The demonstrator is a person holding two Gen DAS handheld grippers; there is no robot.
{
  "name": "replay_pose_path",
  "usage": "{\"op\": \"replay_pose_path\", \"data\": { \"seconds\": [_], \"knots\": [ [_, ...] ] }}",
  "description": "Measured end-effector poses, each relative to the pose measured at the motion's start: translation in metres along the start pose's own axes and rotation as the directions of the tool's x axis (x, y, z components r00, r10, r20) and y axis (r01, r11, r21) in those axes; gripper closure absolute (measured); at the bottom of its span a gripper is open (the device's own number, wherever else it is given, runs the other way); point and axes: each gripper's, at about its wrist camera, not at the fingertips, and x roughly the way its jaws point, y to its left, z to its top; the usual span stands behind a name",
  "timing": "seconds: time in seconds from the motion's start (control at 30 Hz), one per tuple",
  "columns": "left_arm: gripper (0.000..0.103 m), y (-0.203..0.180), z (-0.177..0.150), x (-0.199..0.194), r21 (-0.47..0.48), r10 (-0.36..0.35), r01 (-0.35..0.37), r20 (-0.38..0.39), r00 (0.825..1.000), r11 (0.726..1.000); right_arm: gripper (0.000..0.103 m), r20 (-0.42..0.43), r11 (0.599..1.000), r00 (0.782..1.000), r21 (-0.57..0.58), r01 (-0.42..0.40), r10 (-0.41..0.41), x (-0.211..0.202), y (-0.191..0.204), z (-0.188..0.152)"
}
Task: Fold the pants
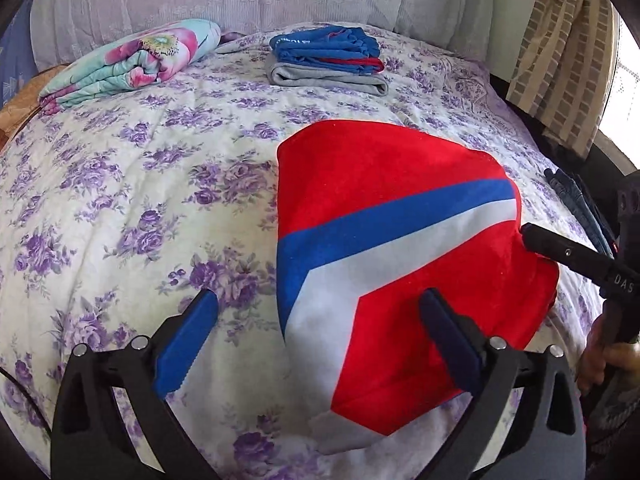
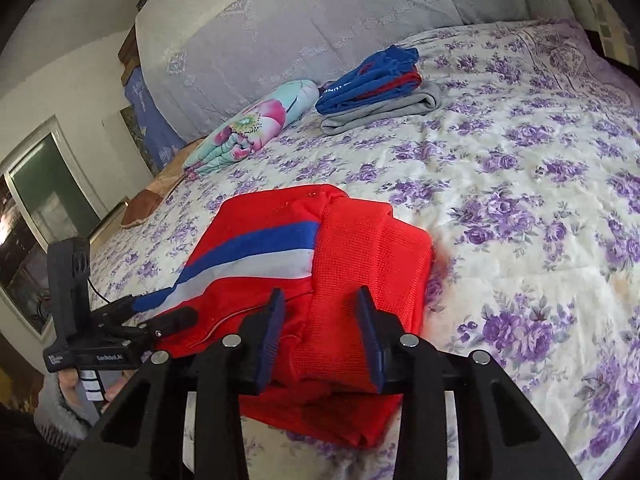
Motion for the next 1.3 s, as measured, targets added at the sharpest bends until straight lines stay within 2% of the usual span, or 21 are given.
{"op": "replay_pose_path", "data": {
  "seconds": [0.03, 0.1, 0.2, 0.27, 0.33, 0.4, 0.47, 0.5, 0.57, 0.63, 0.77, 0.9, 1.03, 1.2, 1.3],
  "knots": [
    [0.004, 0.003, 0.001, -0.005, -0.012, 0.020, -0.020, 0.013, 1.000, 1.000, 0.063, -0.003, 1.000, 1.000, -0.012, 0.007, -0.007, -0.002, 0.003, 0.002],
    [0.005, 0.007, 0.004, -0.018, -0.016, 0.053, -0.052, 0.047, 0.998, 0.999, 0.042, 0.029, 1.000, 1.000, 0.002, 0.000, 0.000, -0.015, 0.008, 0.008],
    [0.005, 0.010, 0.017, -0.037, -0.026, 0.050, -0.047, 0.110, 0.993, 0.999, 0.037, 0.107, 0.998, 0.994, -0.058, -0.001, 0.007, -0.035, 0.024, 0.025],
    [0.005, 0.004, 0.027, -0.042, -0.014, 0.019, -0.017, 0.134, 0.991, 1.000, 0.032, 0.122, 0.993, 0.993, -0.116, 0.016, -0.002, -0.034, 0.035, 0.035],
    [0.005, -0.008, 0.034, -0.038, 0.012, 0.015, -0.016, 0.136, 0.991, 1.000, 0.030, 0.117, 0.992, 0.993, -0.123, 0.034, -0.019, -0.025, 0.037, 0.042],
    [0.005, -0.021, 0.034, -0.021, 0.057, 0.037, -0.042, 0.097, 0.995, 0.997, 0.028, 0.088, 0.994, 0.996, -0.104, 0.033, -0.024, -0.011, 0.032, 0.041],
    [0.004, -0.026, 0.027, 0.004, 0.085, 0.097, -0.099, 0.034, 0.995, 0.991, 0.021, -0.012, 0.995, 0.998, -0.077, 0.062, -0.063, 0.014, 0.020, 0.032],
    [0.004, -0.023, 0.022, 0.014, 0.067, 0.092, -0.093, 0.015, 0.996, 0.993, 0.020, -0.062, 0.996, 0.996, -0.073, 0.056, -0.061, 0.027, 0.013, 0.023],
    [0.004, -0.010, 0.018, 0.017, -0.014, 0.030, -0.030, 0.005, 1.000, 0.999, 0.019, -0.036, 0.997, 0.999, -0.076, 0.033, -0.036, 0.029, 0.009, 0.014],
    [0.004, -0.002, 0.021, 0.017, -0.045, 0.000, -0.001, -0.027, 1.000, 0.999, 0.016, -0.054, 0.999, 0.999, -0.042, 0.008, -0.010, 0.024, 0.007, 0.020],
    [0.005, 0.012, 0.022, -0.002, -0.070, -0.003, 0.002, -0.009, 1.000, 0.998, 0.015, 0.011, 0.999, 0.999, 0.033, -0.034, 0.034, -0.007, -0.001, 0.030],
    [0.005, 0.032, 0.025, -0.018, -0.092, -0.024, 0.022, -0.013, 1.000, 0.995, 0.004, 0.064, 0.995, 0.998, 0.096, -0.025, 0.019, -0.040, -0.021, 0.034],
    [0.005, 0.041, 0.028, -0.013, -0.124, -0.055, 0.048, -0.053, 0.997, 0.991, 0.004, 0.014, 0.979, 1.000, 0.201, -0.015, 0.013, -0.037, -0.050, 0.030],
    [0.005, 0.024, 0.027, 0.007, -0.105, -0.123, 0.112, -0.107, 0.987, 0.988, 0.004, -0.053, 0.937, 0.987, 0.324, -0.129, 0.154, -0.008, -0.064, 0.019],
    [0.005, 0.019, 0.024, 0.022, -0.110, -0.162, 0.146, -0.150, 0.975, 0.983, 0.004, -0.086, 0.925, 0.978, 0.350, -0.148, 0.189, 0.011, -0.067, 0.017]
  ]
}}
